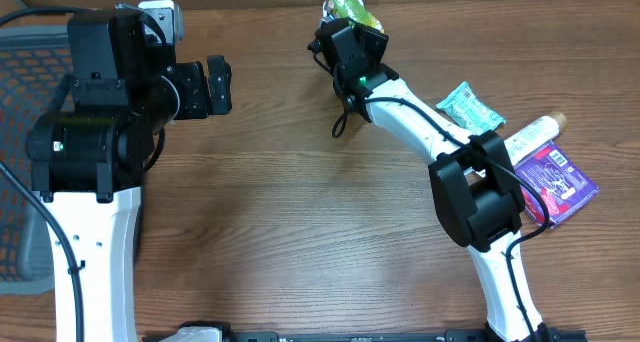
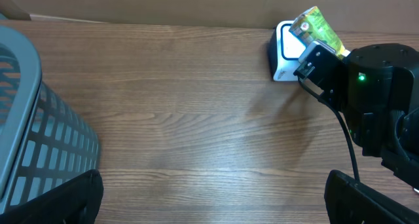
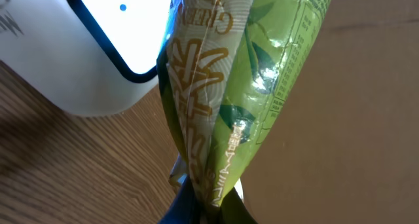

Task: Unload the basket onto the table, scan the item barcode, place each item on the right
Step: 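Raise the juice pouch to the scanner with the right gripper, then carry the juice pouch right and drop it on the item pile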

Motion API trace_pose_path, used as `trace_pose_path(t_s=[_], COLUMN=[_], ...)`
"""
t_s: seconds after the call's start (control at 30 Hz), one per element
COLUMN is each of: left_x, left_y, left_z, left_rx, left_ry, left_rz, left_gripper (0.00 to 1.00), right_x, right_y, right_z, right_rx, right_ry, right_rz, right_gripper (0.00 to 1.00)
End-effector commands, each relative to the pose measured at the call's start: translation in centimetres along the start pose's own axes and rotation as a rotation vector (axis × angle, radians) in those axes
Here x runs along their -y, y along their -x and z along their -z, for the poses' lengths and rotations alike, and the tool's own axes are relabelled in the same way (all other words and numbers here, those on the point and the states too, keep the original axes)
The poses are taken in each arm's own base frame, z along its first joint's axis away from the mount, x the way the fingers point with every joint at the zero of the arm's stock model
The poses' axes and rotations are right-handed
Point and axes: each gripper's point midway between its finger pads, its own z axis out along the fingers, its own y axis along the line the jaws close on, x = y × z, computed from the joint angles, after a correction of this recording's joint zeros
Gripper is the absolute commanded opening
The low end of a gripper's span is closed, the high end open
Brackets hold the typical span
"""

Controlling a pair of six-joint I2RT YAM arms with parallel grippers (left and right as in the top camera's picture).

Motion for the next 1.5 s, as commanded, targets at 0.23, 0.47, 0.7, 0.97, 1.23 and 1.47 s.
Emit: trace_pose_path(t_s=[0.23,0.47,0.7,0.97,1.23,1.47], left_x=[-0.2,-0.2,-0.2,-0.2,-0.2,-0.2], left_y=[0.2,0.2,0.2,0.2,0.2,0.2], left_z=[-0.1,-0.1,-0.1,-0.1,-0.1,-0.1], left_rx=[0.002,0.002,0.002,0.002,0.002,0.002], left_ry=[0.008,0.008,0.008,0.008,0.008,0.008], left_rz=[-0.010,-0.010,-0.010,-0.010,-0.010,-0.010], left_gripper=[1.00,1.00,0.99,1.00,1.00,1.00], right_x=[4.4,6.3,7.7,1.6,-2.9,2.1], right_y=[1.5,-1.3,-13.0,-25.1,-29.7,-28.6], right_z=[14.1,23.9,22.1,12.1,6.8,9.2], right_rx=[0.188,0.257,-0.218,-0.641,-0.634,-0.570], right_ry=[0.360,0.742,0.750,0.618,0.511,0.494], right_rz=[-0.336,-0.621,-1.036,-1.416,-1.576,-1.577], right_gripper=[0.04,0.04,0.04,0.04,0.31,0.61])
